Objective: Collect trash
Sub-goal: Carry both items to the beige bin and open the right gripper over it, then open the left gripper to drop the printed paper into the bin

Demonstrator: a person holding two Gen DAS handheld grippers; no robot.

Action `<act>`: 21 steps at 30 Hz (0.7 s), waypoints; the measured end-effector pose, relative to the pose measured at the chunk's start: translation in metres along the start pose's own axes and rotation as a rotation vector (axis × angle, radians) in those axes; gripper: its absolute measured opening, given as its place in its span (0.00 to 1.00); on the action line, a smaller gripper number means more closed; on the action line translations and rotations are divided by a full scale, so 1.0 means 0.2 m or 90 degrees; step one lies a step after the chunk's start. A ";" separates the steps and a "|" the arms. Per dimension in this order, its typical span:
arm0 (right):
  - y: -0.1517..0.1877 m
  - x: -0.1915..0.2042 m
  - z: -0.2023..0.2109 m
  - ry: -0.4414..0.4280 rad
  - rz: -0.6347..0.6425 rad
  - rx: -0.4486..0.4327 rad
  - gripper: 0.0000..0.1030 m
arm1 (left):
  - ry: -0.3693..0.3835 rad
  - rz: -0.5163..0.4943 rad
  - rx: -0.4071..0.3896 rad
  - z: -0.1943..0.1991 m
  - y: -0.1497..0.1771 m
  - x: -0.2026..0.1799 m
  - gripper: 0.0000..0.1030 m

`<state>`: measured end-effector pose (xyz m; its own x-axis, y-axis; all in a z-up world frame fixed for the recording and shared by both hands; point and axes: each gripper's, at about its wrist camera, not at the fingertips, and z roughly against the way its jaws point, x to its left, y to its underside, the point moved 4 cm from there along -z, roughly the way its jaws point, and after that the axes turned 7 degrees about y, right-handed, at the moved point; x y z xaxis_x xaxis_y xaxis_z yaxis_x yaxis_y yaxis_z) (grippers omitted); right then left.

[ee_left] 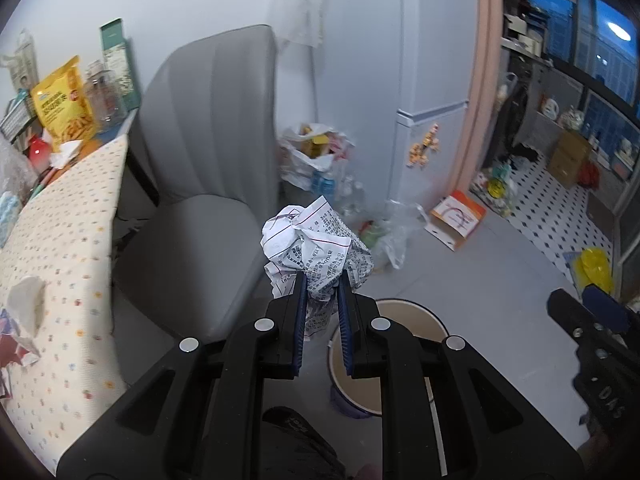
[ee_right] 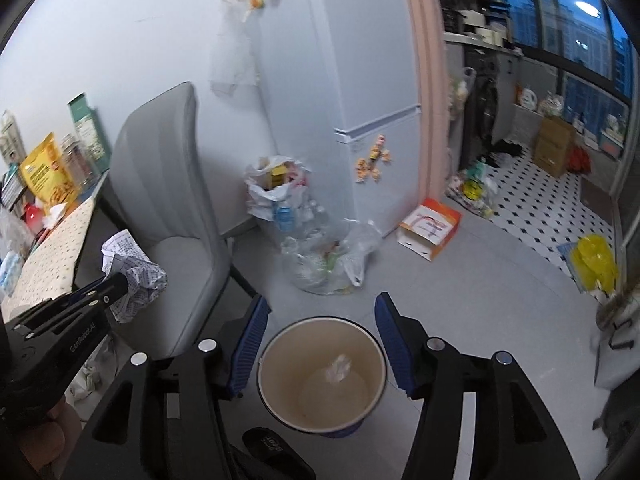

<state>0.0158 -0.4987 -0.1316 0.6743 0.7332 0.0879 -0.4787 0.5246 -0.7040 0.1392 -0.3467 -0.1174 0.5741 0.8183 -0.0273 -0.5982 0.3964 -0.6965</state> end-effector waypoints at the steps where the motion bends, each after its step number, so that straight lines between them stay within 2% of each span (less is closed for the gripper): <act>1: 0.00 -0.03 0.01 0.006 -0.007 0.001 0.54 | 0.007 -0.004 0.004 -0.01 0.00 -0.03 0.15; 13: 0.03 -0.34 0.08 0.064 -0.061 -0.009 0.56 | 0.070 -0.041 0.043 -0.10 0.03 -0.28 0.17; 15: 0.03 -0.36 0.09 0.065 -0.064 -0.011 0.55 | 0.084 -0.043 0.059 -0.12 0.04 -0.30 0.28; 16: 0.03 -0.36 0.09 0.064 -0.065 -0.012 0.56 | 0.089 -0.044 0.062 -0.12 0.05 -0.31 0.50; 17: 0.03 -0.36 0.09 0.063 -0.066 -0.013 0.56 | 0.096 -0.046 0.057 -0.11 0.05 -0.31 0.66; 21: 0.02 -0.35 0.11 0.059 -0.063 -0.018 0.57 | 0.079 -0.041 0.040 -0.06 0.02 -0.26 0.76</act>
<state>-0.0456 -0.5375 -0.1243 0.7670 0.6349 0.0933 -0.3920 0.5787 -0.7151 0.1129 -0.3928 -0.1275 0.6748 0.7342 -0.0748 -0.5890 0.4748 -0.6540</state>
